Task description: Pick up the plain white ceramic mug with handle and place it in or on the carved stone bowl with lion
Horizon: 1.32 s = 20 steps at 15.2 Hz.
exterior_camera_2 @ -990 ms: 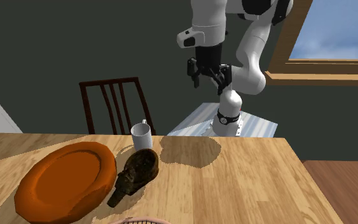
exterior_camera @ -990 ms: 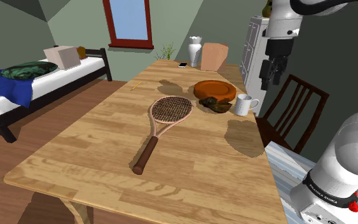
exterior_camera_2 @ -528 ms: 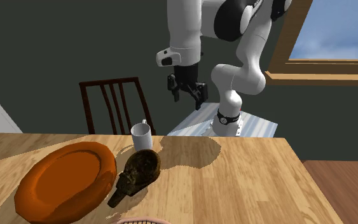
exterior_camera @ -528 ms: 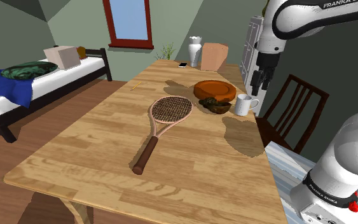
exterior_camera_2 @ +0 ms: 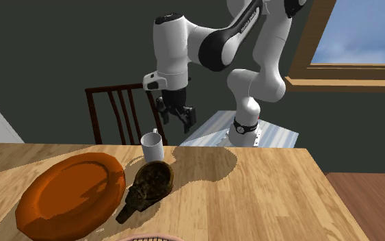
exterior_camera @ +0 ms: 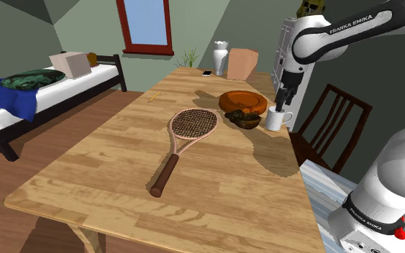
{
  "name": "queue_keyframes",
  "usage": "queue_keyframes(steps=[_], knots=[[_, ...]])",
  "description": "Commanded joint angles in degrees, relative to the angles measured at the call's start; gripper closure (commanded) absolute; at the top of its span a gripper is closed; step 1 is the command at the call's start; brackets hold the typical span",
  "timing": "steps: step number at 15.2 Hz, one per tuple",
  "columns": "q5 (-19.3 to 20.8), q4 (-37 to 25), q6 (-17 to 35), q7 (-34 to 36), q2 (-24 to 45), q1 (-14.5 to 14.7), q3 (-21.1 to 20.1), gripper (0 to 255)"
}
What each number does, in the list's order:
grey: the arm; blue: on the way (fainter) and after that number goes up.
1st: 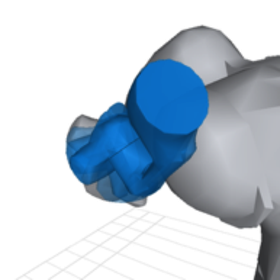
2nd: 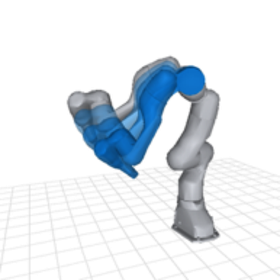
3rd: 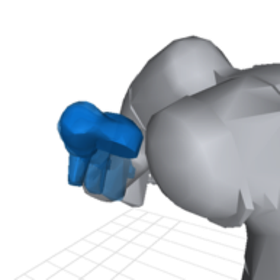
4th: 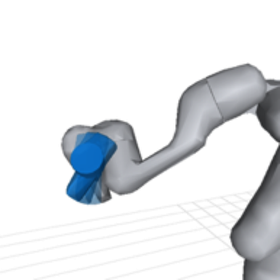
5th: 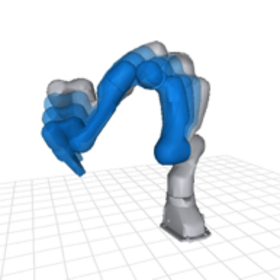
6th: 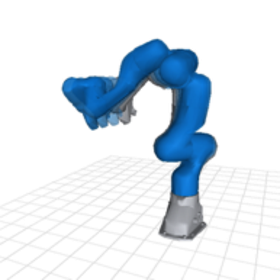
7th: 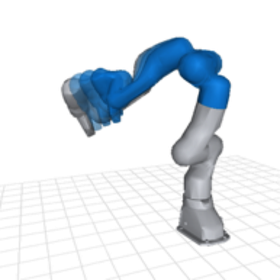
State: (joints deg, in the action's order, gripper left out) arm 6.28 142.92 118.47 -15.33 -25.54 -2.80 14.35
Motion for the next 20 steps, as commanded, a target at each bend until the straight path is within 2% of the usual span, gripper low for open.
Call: queue_keyframes(steps=[1, 5, 12, 20], knots=[[-0.2, -1.4, 4.0, -2.2, 4.1, 0.2, 1.5, 0], [-1.9, -4.2, 10.8, -6.9, 11.7, 0.5, 4.3, 0], [-3.0, -1.9, 16.7, -7.8, 15.4, 0.8, 4.9, 0], [-3.1, -1.7, 17.2, -7.9, 15.8, 0.8, 4.9, 0]])
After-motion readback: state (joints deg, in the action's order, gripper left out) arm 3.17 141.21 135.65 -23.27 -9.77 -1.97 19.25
